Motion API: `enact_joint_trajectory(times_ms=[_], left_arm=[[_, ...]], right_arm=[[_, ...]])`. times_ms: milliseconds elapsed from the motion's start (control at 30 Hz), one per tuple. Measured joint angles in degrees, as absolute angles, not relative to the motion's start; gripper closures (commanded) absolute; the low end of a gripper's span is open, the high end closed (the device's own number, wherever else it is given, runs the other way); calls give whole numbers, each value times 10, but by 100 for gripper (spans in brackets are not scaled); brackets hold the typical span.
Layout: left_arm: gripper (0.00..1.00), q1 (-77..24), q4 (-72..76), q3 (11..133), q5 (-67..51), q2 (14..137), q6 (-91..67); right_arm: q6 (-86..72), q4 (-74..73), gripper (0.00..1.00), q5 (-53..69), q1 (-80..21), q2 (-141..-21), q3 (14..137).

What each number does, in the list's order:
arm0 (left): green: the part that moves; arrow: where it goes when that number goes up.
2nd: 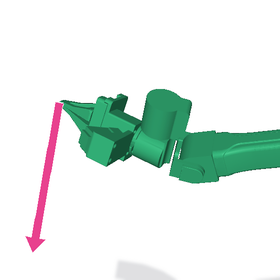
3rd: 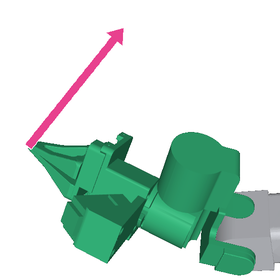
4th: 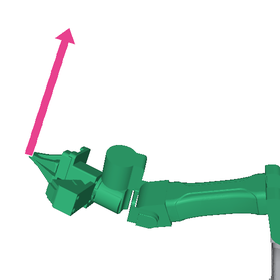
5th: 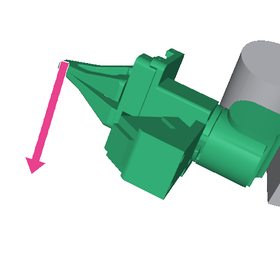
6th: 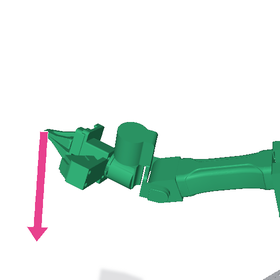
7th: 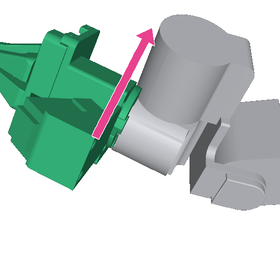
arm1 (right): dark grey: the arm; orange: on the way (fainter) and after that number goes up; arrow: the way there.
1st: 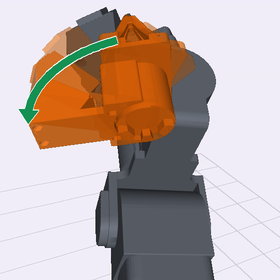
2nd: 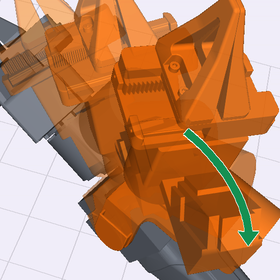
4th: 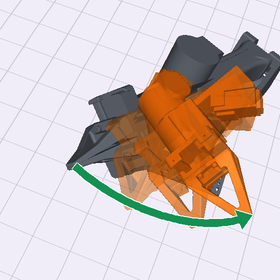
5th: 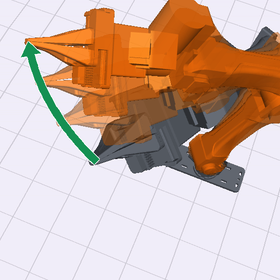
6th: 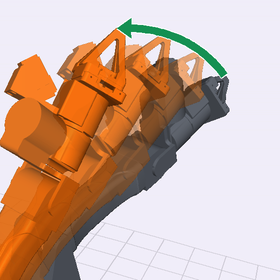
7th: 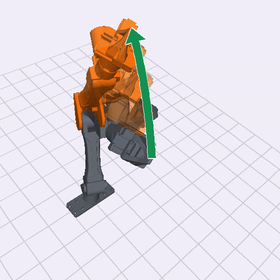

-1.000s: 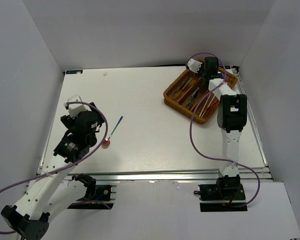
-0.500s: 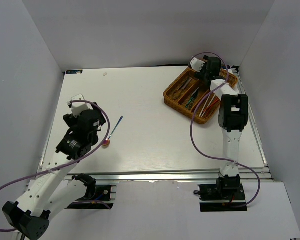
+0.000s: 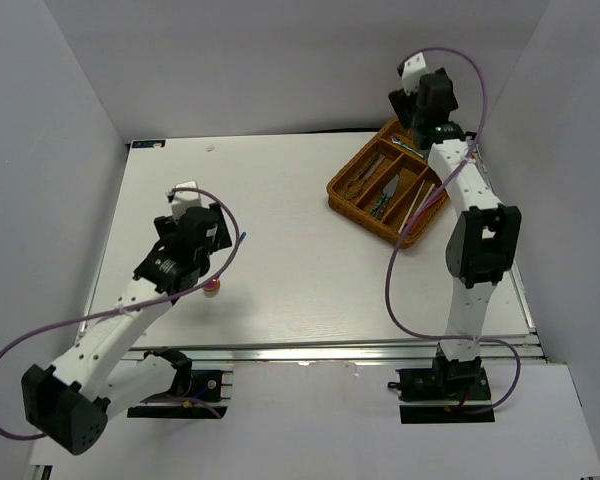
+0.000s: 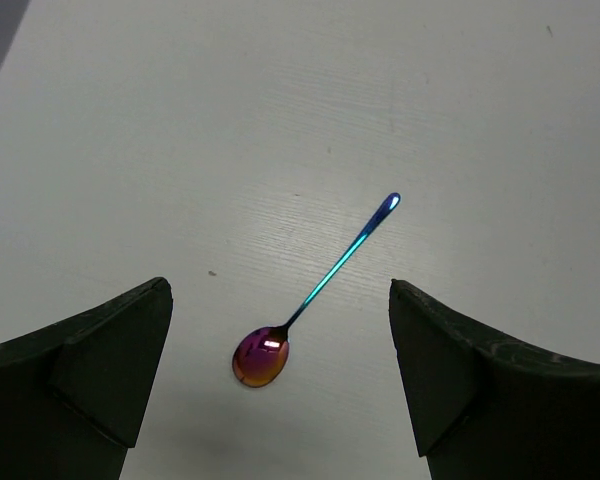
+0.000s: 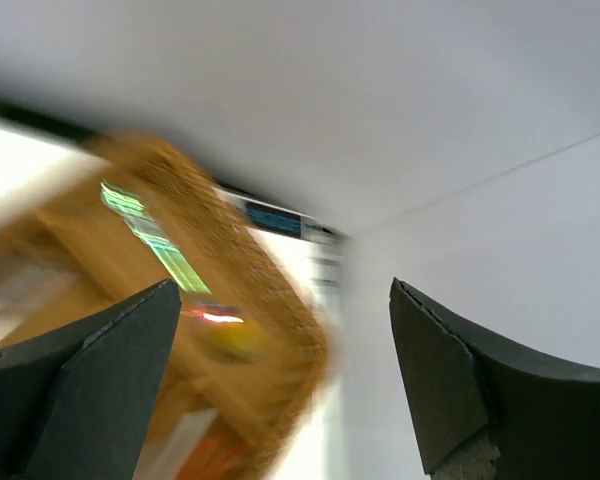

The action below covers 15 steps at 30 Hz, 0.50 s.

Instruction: Sort the eating utensils into containers

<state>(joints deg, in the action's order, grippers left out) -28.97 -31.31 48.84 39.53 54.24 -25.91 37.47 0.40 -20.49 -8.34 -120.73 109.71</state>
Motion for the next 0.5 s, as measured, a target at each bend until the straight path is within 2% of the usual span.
enact_joint_trajectory(times_ms=[67,133,333,500], left_arm=[[2,-289,-316,506,368,582,-253],[2,-289,-319,538,339,630,-237],[2,-276,-311,639,239,788,-180],[5,-215,-325,692,151,909,-163]], right_arm=[[276,-64,11,-181,-97,-1158,1123],[183,-105,11,-108,-110,-1077,1095],[-34,-74,11,126,-118,-741,757],[-125,-88,11,186,-140,-658,604]])
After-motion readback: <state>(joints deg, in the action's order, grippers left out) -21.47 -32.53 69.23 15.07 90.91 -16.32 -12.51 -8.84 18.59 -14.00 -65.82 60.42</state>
